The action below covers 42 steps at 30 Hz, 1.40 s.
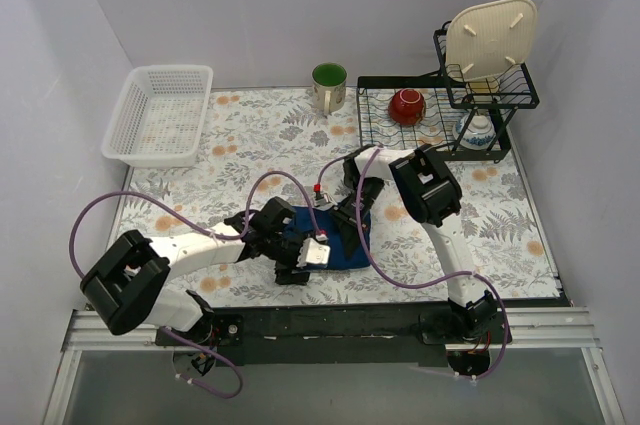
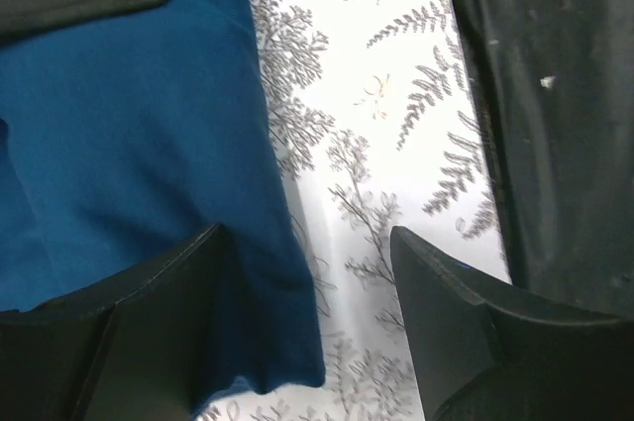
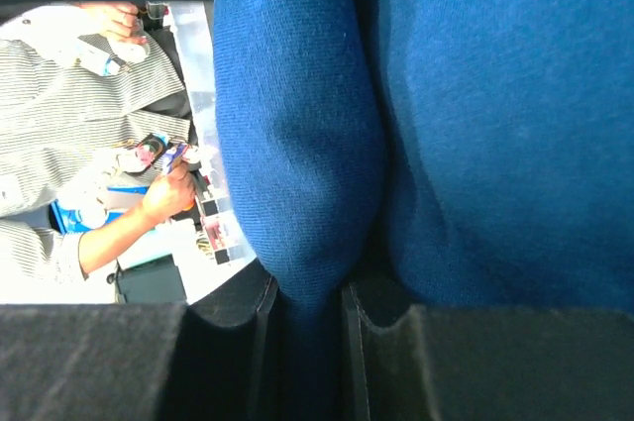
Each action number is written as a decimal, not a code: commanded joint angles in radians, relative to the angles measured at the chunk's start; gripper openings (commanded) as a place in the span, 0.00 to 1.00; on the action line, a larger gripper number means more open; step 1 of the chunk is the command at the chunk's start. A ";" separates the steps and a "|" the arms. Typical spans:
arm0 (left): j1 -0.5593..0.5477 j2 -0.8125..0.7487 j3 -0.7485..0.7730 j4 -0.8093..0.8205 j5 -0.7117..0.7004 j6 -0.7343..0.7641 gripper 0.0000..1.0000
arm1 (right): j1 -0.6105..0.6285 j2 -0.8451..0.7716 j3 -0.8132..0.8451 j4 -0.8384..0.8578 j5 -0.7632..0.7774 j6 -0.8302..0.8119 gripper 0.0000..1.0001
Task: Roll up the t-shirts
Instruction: Roll the T-shirt to the center of the board.
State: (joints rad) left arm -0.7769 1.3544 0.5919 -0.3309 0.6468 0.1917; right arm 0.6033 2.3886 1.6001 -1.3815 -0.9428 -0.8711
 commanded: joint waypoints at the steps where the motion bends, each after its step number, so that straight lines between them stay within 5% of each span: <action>1: -0.054 0.074 -0.056 0.144 -0.159 -0.040 0.63 | -0.005 0.028 -0.054 0.277 0.257 -0.068 0.01; 3: -0.067 0.115 -0.046 0.138 -0.190 -0.061 0.57 | -0.005 0.009 -0.068 0.303 0.259 -0.056 0.01; 4: -0.071 0.124 -0.046 0.129 -0.194 -0.070 0.52 | -0.010 -0.015 -0.071 0.311 0.265 -0.048 0.12; 6: -0.081 0.127 -0.053 0.103 -0.196 -0.077 0.38 | -0.019 -0.051 -0.066 0.315 0.272 -0.031 0.50; 7: -0.082 0.126 -0.058 0.089 -0.190 -0.078 0.34 | -0.036 -0.093 -0.046 0.309 0.276 -0.029 0.97; 14: -0.087 0.123 -0.049 0.012 -0.174 -0.087 0.08 | -0.151 -0.372 0.107 0.225 0.386 -0.032 0.98; 16: -0.085 0.138 -0.021 -0.031 -0.150 -0.095 0.02 | -0.163 -0.615 0.026 0.472 0.485 0.012 0.99; 20: -0.013 0.195 0.086 -0.105 0.002 -0.165 0.00 | -0.160 -1.105 -0.583 1.126 0.532 0.110 0.99; 22: 0.023 0.235 0.133 -0.164 0.118 -0.186 0.00 | -0.128 -1.262 -0.728 1.235 0.529 0.183 0.99; 24: 0.070 0.300 0.201 -0.230 0.210 -0.217 0.00 | -0.091 -1.296 -0.796 1.157 0.440 0.118 0.98; 25: 0.080 0.319 0.222 -0.258 0.241 -0.207 0.00 | -0.024 -1.290 -0.795 1.094 0.406 0.063 0.86; 27: 0.111 0.365 0.275 -0.322 0.284 -0.198 0.00 | 0.056 -1.278 -0.816 1.021 0.438 0.020 0.81; 36: 0.182 0.456 0.361 -0.427 0.344 -0.144 0.00 | 0.384 -1.398 -1.160 1.421 0.666 -0.042 0.87; 42: 0.208 0.538 0.450 -0.529 0.413 -0.109 0.00 | 0.446 -1.335 -1.191 1.500 0.751 -0.042 0.85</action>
State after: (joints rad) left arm -0.5850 1.8412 0.9951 -0.7322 1.0187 0.0380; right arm 1.0187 1.0241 0.4145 -0.0383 -0.2752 -0.8948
